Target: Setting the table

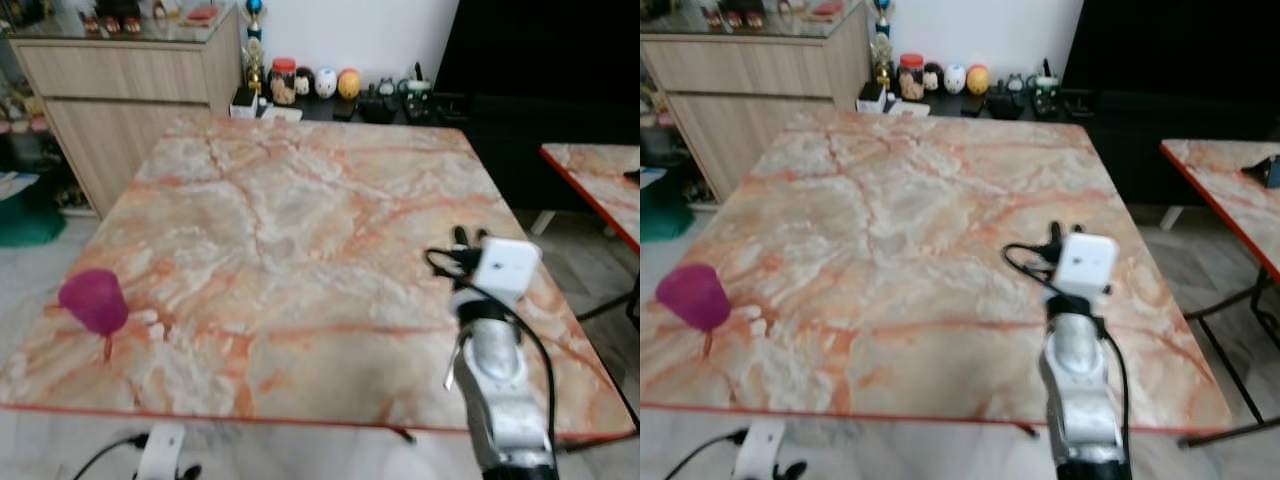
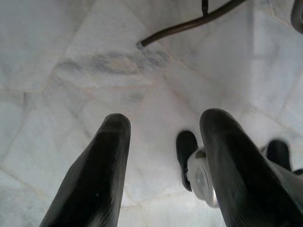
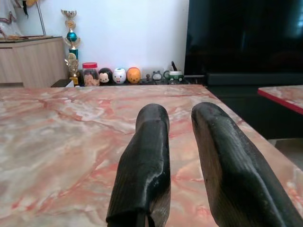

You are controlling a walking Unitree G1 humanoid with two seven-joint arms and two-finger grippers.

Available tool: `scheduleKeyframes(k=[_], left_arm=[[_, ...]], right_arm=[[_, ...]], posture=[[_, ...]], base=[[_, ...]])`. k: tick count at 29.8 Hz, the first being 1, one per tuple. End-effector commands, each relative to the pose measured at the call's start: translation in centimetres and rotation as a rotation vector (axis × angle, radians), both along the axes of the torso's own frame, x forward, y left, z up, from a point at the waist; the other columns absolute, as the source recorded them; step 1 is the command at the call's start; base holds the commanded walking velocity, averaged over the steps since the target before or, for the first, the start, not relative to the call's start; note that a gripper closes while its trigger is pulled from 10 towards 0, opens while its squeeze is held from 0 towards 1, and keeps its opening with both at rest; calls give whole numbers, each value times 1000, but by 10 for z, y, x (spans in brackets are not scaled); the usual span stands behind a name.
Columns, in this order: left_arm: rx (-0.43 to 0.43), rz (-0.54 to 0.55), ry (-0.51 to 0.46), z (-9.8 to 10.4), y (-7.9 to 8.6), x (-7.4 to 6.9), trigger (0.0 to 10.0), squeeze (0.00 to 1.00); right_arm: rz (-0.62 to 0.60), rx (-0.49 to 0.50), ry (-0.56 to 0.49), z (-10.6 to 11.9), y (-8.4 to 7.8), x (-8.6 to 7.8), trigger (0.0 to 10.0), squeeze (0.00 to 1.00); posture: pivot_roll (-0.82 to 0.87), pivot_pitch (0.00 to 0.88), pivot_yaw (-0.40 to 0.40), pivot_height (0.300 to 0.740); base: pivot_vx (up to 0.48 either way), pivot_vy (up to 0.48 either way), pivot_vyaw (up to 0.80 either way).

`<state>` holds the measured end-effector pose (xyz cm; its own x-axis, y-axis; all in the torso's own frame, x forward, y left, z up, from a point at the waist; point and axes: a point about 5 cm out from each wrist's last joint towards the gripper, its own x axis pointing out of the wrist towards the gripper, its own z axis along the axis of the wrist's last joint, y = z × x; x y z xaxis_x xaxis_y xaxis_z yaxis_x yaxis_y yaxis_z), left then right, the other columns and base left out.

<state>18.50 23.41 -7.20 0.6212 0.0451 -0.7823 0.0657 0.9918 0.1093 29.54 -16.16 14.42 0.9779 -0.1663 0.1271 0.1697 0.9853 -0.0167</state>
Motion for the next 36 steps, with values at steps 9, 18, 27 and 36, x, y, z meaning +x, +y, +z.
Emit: scheduleKeyframes(k=[9, 18, 27, 36], left_arm=[[-21, -11, 32, -5, -7, -6, 10000, 0], [-22, -10, 34, -5, -8, -6, 10000, 0], [-22, -10, 32, -5, -8, -6, 10000, 0], [-24, -8, 32, -6, -8, -7, 10000, 0]], right_arm=[[-145, 143, 311, -48, -21, -7, 10000, 224], [-202, 298, 465, -71, -24, -15, 10000, 1000], [-92, 291, 545, -75, -10, -11, 10000, 1000], [-98, 283, 555, -76, -11, -11, 10000, 1000]], posture=[[-8, 0, -27, 740], [-10, 0, -27, 740], [-14, 0, -27, 740], [-13, 0, -29, 740]], base=[[0, 0, 0], [0, 0, 0], [0, 0, 0], [0, 0, 0]])
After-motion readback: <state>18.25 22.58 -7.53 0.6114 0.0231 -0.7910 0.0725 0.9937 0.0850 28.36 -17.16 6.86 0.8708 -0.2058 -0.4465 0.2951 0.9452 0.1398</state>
